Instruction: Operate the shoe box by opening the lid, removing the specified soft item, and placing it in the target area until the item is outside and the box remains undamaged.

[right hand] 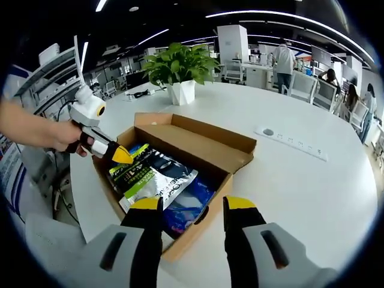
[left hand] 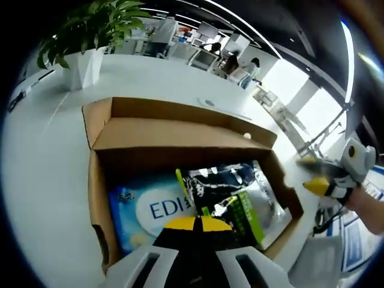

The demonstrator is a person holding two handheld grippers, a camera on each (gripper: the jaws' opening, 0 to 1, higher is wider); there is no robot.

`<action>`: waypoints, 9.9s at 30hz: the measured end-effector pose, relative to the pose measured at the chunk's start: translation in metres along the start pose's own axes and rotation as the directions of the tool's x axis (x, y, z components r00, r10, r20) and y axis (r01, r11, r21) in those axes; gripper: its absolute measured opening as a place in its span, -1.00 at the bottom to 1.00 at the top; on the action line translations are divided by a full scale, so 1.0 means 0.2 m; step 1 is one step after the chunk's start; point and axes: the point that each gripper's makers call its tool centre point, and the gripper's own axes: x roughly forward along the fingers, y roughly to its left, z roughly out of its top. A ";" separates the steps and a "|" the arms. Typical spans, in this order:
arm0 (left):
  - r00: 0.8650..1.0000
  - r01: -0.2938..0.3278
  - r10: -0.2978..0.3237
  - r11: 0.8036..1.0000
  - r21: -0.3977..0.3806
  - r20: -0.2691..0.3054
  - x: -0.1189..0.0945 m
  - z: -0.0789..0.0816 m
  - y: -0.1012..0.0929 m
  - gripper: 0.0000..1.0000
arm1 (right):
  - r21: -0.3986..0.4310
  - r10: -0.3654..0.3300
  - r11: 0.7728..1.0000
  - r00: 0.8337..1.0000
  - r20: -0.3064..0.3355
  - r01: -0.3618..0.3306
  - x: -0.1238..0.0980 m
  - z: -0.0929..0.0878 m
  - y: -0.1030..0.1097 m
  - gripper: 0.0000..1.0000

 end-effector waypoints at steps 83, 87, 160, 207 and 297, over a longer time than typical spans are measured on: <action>1.000 0.011 -0.011 1.000 0.002 0.004 -0.05 0.03 -0.04 -1.00 | 0.270 0.086 0.960 0.996 -0.040 -0.072 0.30 -0.07 0.17 -1.00; 1.000 0.014 -0.014 1.000 0.017 0.005 -0.05 0.04 -0.07 -1.00 | 0.268 0.078 0.961 0.996 -0.033 -0.066 0.27 -0.05 0.16 -1.00; 0.993 0.104 -0.095 0.981 0.163 -0.066 0.37 0.13 -1.04 -1.00 | 0.341 -0.058 0.939 0.998 0.023 0.047 -0.51 -0.24 -0.57 -1.00; 0.973 0.045 -0.012 0.989 0.141 -0.230 0.91 -0.02 -1.18 -1.00 | 0.428 -0.027 0.901 0.995 -0.099 0.067 -0.42 -0.69 -0.97 -1.00; 0.979 0.077 -0.025 0.964 0.253 -0.203 0.87 0.00 -1.24 -0.45 | 0.354 -0.081 0.928 0.991 -0.105 0.113 -0.48 -0.70 -1.04 -0.26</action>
